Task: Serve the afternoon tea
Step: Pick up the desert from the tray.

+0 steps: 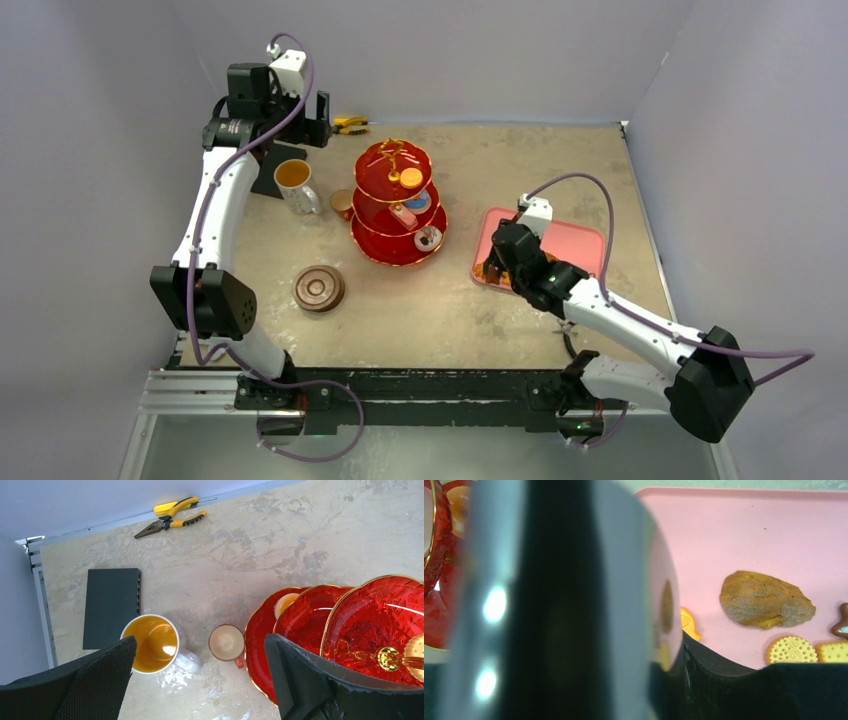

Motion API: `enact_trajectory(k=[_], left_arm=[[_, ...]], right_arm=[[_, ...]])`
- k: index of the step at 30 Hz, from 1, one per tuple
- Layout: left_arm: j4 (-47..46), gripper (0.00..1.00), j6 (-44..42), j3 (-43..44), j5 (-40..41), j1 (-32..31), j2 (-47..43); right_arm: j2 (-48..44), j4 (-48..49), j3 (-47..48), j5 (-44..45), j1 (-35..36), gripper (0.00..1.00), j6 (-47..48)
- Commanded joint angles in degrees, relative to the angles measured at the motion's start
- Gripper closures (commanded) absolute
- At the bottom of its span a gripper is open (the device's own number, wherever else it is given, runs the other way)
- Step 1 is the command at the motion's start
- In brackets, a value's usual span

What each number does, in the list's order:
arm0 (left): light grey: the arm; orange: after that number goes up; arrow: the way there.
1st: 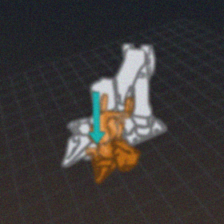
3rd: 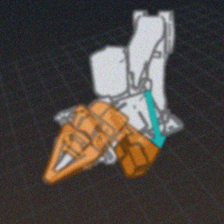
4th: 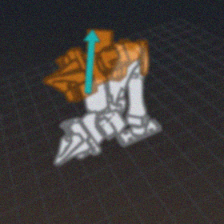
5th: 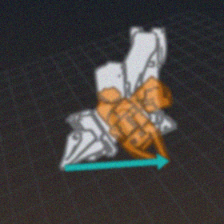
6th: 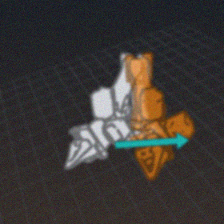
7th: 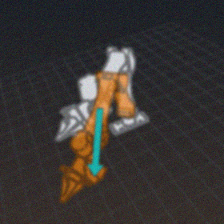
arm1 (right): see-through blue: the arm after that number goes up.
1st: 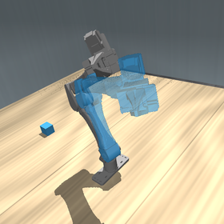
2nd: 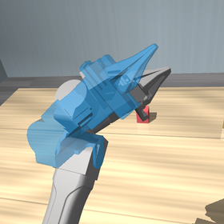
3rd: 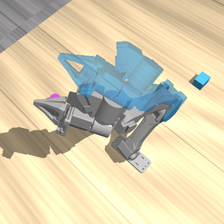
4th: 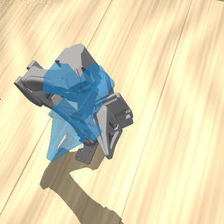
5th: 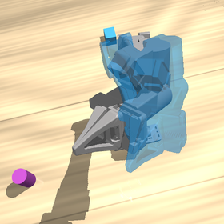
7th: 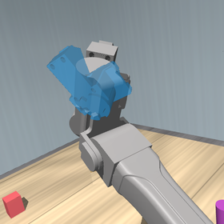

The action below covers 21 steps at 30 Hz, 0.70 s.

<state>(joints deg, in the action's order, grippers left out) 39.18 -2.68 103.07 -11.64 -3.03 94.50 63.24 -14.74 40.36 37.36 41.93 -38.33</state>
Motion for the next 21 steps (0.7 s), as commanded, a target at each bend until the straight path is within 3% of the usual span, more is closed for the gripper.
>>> enact_trajectory(k=[1,21], left_arm=[[-0.18,0.01,-0.85,1.37,0.40,0.38,-1.42],[-0.31,0.01,-1.18,1.35,1.35,0.39,-1.51]], right_arm=[[-0.74,3.08,-0.06,-0.62,-0.24,0.51,-0.03],[2.55,5.42,-2.71,0.05,-0.23,0.44,1.50]])
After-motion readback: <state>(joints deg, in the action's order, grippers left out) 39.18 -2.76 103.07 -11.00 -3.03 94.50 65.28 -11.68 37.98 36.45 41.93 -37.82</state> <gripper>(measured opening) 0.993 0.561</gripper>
